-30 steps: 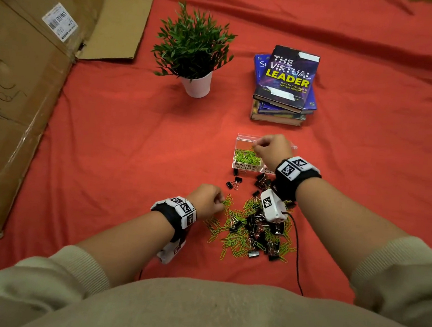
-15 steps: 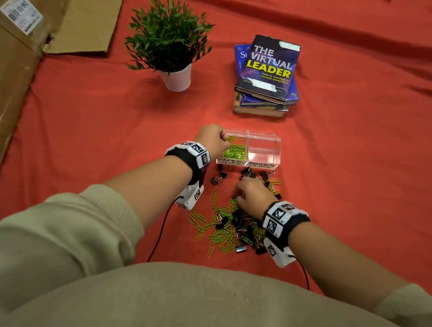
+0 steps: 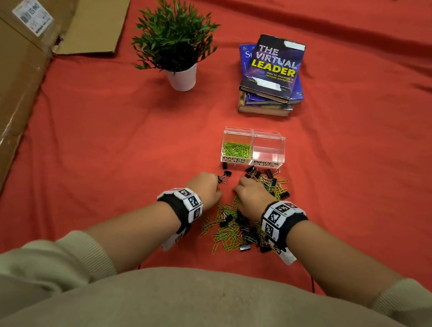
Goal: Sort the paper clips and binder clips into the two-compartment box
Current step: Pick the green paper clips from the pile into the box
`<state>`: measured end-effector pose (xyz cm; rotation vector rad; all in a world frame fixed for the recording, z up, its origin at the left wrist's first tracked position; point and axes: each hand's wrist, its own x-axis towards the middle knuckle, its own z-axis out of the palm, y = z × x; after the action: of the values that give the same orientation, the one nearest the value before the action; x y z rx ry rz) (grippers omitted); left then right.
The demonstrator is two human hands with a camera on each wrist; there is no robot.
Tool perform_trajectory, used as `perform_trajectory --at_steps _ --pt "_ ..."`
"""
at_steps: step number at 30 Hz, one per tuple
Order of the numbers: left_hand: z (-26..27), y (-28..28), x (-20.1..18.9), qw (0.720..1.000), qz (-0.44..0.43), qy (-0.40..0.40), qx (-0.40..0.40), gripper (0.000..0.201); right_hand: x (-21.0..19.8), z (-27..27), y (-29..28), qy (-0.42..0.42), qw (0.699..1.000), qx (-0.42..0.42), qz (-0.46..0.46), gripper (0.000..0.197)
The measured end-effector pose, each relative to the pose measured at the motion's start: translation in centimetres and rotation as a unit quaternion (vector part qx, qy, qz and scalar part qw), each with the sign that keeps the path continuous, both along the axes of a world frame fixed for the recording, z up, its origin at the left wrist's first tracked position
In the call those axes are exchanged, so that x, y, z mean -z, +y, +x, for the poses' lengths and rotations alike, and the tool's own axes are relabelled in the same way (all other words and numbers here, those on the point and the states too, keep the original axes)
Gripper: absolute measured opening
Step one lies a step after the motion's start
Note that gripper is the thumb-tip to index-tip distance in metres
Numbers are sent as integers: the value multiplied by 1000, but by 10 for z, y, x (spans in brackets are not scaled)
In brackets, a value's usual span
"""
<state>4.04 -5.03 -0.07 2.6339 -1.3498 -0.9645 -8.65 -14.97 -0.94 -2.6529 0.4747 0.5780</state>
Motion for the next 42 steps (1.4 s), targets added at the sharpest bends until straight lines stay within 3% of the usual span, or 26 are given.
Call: perform_trajectory --at_steps 7,20,24,29,33,38,42 --pt "-30 9 18 997 -51 4 53 27 7 -11 4 -10 999 -33 -2 26" --pt "-36 10 9 981 -17 -50 185 19 1 -15 3 13 999 8 32 22" --pt "-36 12 10 979 -13 -49 197 20 -12 -11 -12 -25 989 110 97 13" --pt "-36 10 9 982 -15 -42 186 21 -42 16 -48 -85 934 268 222 12" --pt "-37 13 12 982 -22 -37 184 21 -57 51 -75 -134 917 317 201 12" --pt "-39 14 16 982 -9 -36 185 28 -50 81 -83 -104 945 302 76 18" --pt "-33 15 16 983 -16 -29 182 28 -40 84 -79 -95 956 273 58 24"
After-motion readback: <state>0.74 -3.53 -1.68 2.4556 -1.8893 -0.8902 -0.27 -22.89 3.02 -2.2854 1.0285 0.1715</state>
